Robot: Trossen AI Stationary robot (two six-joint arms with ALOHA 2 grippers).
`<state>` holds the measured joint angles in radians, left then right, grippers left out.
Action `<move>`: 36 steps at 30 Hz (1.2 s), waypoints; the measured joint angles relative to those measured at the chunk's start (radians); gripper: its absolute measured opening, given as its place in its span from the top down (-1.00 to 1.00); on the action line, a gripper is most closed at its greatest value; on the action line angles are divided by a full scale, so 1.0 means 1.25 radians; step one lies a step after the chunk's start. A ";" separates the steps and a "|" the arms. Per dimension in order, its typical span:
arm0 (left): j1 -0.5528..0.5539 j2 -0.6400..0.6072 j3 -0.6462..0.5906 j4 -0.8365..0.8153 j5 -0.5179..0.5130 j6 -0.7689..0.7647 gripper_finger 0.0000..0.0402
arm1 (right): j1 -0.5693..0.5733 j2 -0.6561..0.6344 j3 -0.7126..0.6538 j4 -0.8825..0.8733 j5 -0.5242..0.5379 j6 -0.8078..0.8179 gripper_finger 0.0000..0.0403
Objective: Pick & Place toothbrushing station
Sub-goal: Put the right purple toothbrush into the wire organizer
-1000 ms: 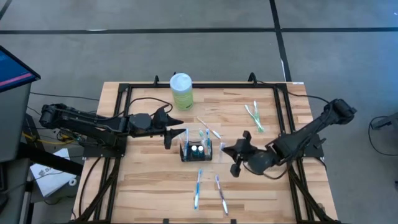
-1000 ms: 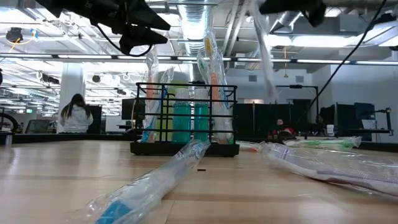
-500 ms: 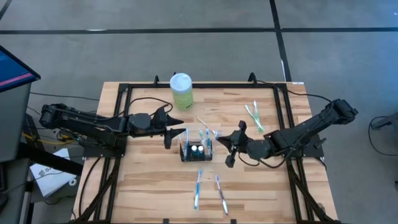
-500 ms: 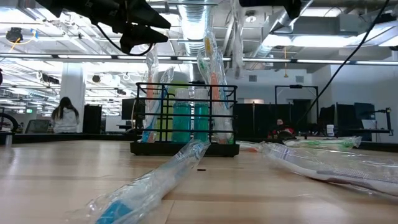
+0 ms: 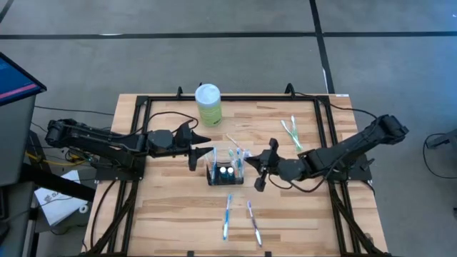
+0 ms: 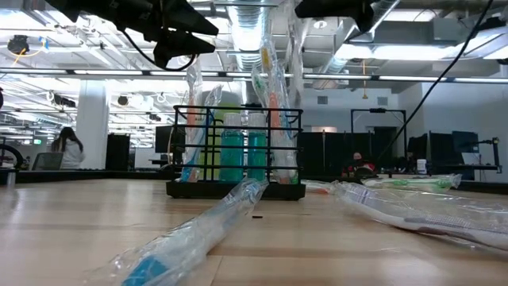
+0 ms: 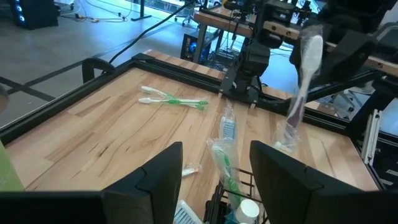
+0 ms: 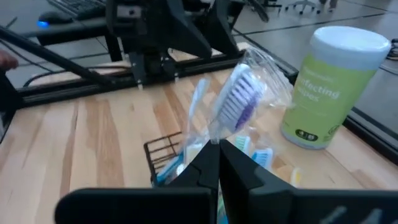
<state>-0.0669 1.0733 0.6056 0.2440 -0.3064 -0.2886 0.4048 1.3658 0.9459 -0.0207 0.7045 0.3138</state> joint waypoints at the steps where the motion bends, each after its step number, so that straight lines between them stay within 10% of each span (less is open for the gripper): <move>1: 0.000 0.000 0.000 0.000 0.000 0.000 0.10 | 0.000 0.008 0.002 0.008 0.001 0.000 1.00; 36: 0.000 0.000 0.000 0.006 0.000 0.000 0.10 | -0.012 0.084 -0.094 0.090 -0.046 0.085 1.00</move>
<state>-0.0669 1.0733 0.6056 0.2516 -0.3065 -0.2886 0.3897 1.4706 0.8281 0.0917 0.6471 0.4198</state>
